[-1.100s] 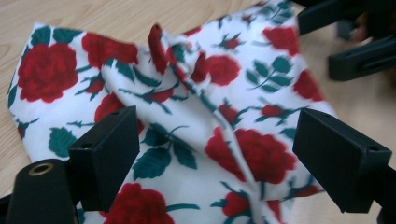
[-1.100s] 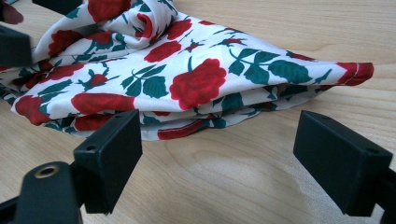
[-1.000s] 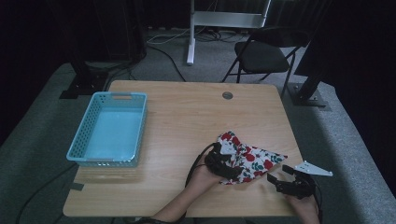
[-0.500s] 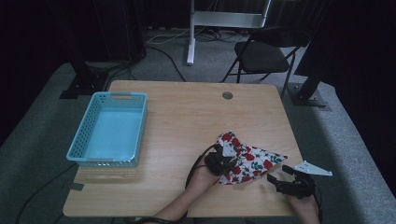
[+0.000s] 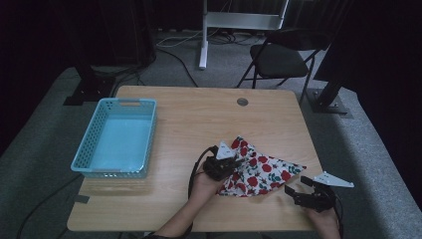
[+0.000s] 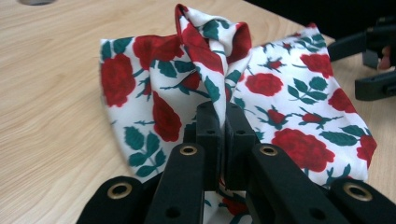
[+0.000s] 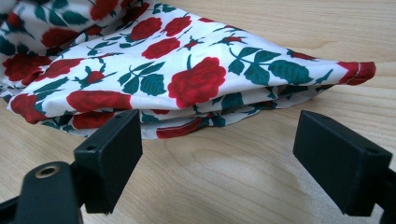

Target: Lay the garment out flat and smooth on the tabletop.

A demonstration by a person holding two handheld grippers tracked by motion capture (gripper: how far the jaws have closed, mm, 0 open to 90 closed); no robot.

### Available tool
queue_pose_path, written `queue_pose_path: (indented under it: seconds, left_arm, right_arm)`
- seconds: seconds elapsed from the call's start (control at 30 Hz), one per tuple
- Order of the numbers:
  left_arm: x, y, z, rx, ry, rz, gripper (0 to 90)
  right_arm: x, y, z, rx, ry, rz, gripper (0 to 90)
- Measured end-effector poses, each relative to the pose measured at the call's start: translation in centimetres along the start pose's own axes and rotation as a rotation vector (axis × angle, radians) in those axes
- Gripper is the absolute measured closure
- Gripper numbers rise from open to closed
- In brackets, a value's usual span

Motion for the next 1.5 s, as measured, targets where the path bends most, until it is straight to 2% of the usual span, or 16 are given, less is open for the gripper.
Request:
queue_pose_path:
  seconds: [0.23,0.43,0.73,0.83,1.1,1.27,1.37,1.4,1.47,1.5]
  left_arm:
    - [-1.6,-0.4,-1.9,-0.027,0.033,0.021,87.6]
    - [-2.6,-1.4,-3.7,-0.076,0.07,0.033,87.4]
    - [-3.6,-2.5,-5.7,-0.128,0.099,0.032,87.2]
    - [-3.8,-2.8,-6.3,-0.16,0.084,0.031,87.1]
    - [-5.0,-3.4,-8.5,-0.218,0.132,0.052,74.4]
    - [-5.8,-3.8,-9.8,-0.25,0.184,0.057,64.6]
    - [-6.2,-4.0,-10.4,-0.258,0.208,0.061,64.2]
    - [-6.4,-4.0,-10.5,-0.259,0.217,0.06,59.8]
    - [-6.7,-4.0,-10.6,-0.254,0.209,0.071,59.3]
    - [-6.8,-3.9,-10.5,-0.247,0.203,0.089,55.8]
  right_arm:
    - [0.0,-0.1,0.1,0.007,0.003,-0.001,15.1]
    - [0.1,0.0,0.0,0.0,-0.009,-0.016,15.0]
    - [0.2,0.0,-0.1,-0.005,-0.013,-0.029,15.1]
    - [0.3,0.0,-0.1,-0.002,-0.013,-0.034,15.0]
    - [0.3,0.0,0.0,0.0,-0.012,-0.043,15.1]
    - [0.4,0.0,0.0,0.006,-0.011,-0.045,15.0]
    - [0.4,0.0,0.0,0.006,-0.005,-0.054,15.1]
    - [0.4,-0.1,0.0,0.006,-0.003,-0.058,15.0]
    - [0.4,-0.1,0.1,0.007,-0.002,-0.057,15.0]
    - [0.4,-0.1,0.2,0.007,-0.001,-0.054,15.0]
Point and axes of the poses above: each handheld gripper's, and its own axes: x roughly forward along the jaws, y roughly out of its top, z roughly to its right, the point moved 4 cm from there along x, roughly forward along the jaws, and after that the axes turned 15 degrees about -x, right-handed, at the moved point
